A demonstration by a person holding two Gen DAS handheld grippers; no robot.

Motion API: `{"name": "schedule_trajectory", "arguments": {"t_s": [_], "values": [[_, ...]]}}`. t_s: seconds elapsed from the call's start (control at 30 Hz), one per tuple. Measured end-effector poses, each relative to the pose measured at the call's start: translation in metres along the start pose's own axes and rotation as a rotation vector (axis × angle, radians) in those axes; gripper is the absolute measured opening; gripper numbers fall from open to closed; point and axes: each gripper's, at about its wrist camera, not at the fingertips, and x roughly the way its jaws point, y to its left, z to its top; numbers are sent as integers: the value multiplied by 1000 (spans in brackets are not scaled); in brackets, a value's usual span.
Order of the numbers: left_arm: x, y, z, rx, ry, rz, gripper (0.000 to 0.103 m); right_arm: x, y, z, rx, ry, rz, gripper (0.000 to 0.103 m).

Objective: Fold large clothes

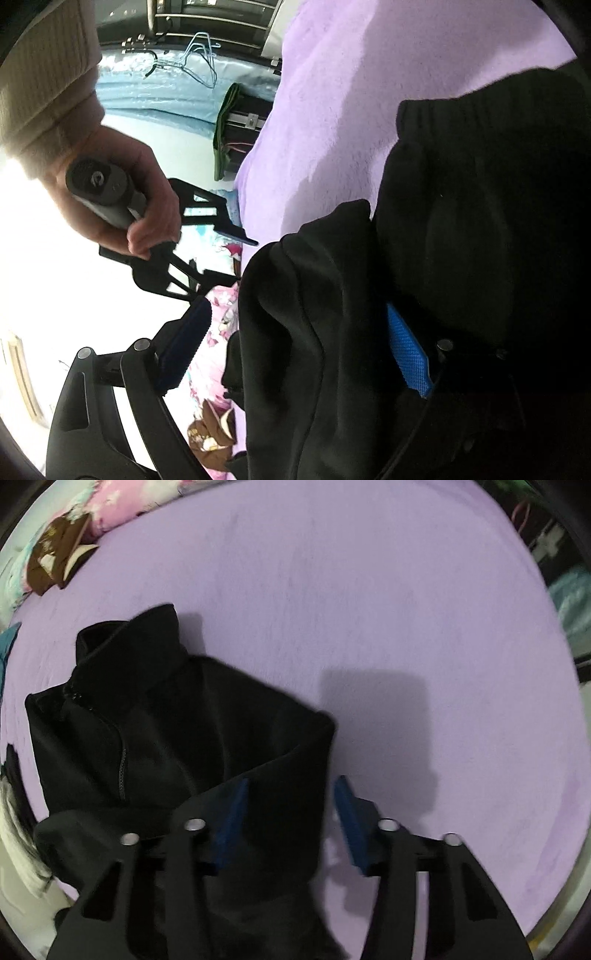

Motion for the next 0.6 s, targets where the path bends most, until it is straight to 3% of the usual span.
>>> {"name": "schedule_trajectory", "arguments": {"t_s": [0.07, 0.13, 0.2, 0.33, 0.37, 0.47, 0.6], "values": [[3, 0, 0, -13, 4, -18, 87, 12, -4, 3, 57, 30, 54, 31], [3, 0, -1, -19, 0, -44, 86, 20, -7, 6, 89, 40, 80, 14], [-3, -1, -4, -19, -6, -84, 79, 21, -11, 8, 106, 30, 89, 12], [-3, -14, -5, 8, -22, -203, 35, 7, -17, 14, 132, -31, 106, 10], [-2, -17, -5, 10, -18, -220, 32, 5, -17, 14, 129, -23, 114, 10], [3, -12, -7, -53, -2, -279, 30, 8, -20, 14, 138, -11, 115, 10], [-2, 6, -3, -58, 14, -221, 35, 9, -22, 11, 128, -15, 118, 10]]}}
